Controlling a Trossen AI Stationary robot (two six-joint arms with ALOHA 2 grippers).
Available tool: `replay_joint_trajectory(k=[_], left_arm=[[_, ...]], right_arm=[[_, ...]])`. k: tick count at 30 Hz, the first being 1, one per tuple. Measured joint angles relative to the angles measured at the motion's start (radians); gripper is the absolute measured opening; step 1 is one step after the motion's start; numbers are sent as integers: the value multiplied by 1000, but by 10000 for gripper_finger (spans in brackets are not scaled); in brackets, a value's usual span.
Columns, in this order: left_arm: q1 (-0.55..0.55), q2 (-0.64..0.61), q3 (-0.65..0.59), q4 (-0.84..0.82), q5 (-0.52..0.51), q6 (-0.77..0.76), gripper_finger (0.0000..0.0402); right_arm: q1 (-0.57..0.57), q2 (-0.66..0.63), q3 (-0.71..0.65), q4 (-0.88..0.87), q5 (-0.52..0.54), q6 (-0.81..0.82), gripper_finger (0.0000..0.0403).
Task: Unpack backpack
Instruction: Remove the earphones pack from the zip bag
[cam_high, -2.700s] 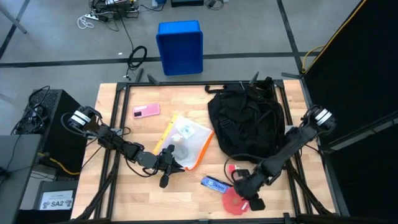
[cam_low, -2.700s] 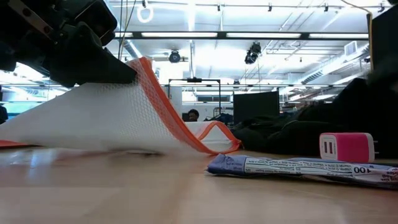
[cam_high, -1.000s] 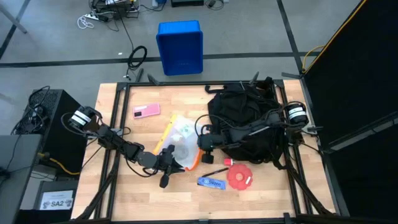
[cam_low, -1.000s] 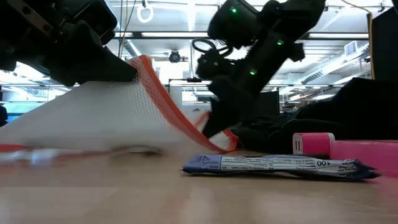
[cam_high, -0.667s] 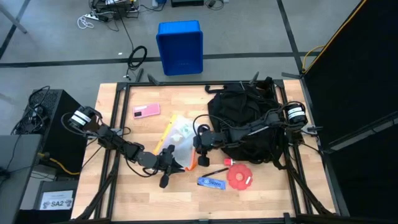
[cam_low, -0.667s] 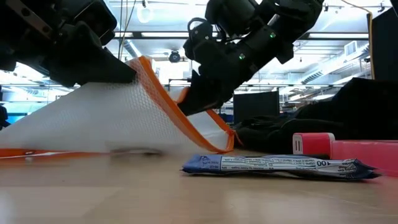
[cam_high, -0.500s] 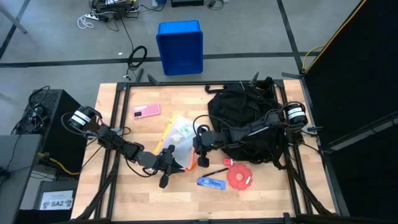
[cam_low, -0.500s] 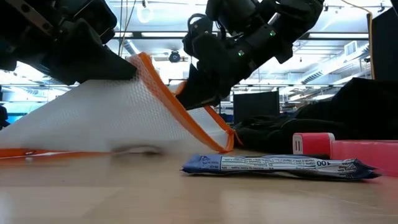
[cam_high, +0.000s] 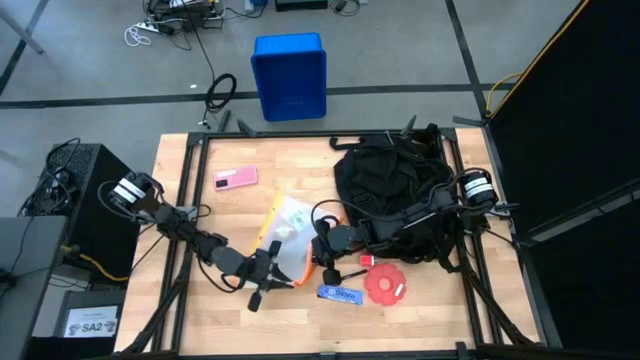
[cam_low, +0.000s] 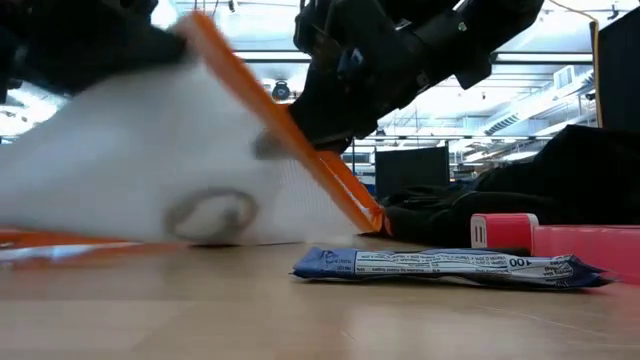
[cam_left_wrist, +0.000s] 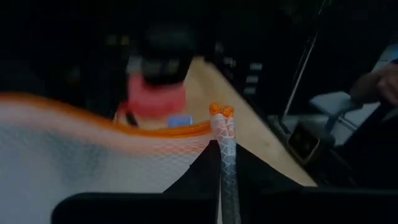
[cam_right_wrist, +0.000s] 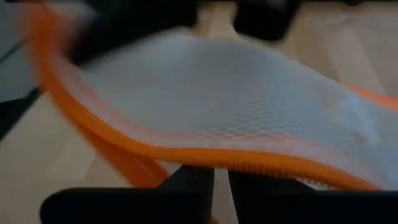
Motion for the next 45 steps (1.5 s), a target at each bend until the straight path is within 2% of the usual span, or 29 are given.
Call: replay_joint_trajectory(k=[4,7,15,19,23,27,35,40,43,45], left_arm=[[-32,0,0,173,-5,182,18],[-61,0,0,235,-8,271,35],[-86,0,0,166,-114,273,107],[-86,0,0,151,-168,265,149],[-86,0,0,139,-210,245,182],[-85,0,0,125,-243,235,203],[-85,0,0,92,-263,164,216],[-85,0,0,-41,-303,63,216],[-85,-1,1,-67,-303,42,216],[-85,-5,0,-78,-303,31,216]], right_arm=[[-7,0,0,-6,2,3,13],[-8,0,0,-14,10,3,10],[-8,0,0,-14,18,0,7],[-4,0,0,-14,-10,-68,21],[16,0,0,-18,-18,-147,56],[39,0,-1,-39,-20,-204,113],[56,0,-1,-36,18,-194,229],[55,26,5,19,20,-156,254],[55,109,55,38,-7,-158,256],[55,169,118,-19,-2,-165,254]])
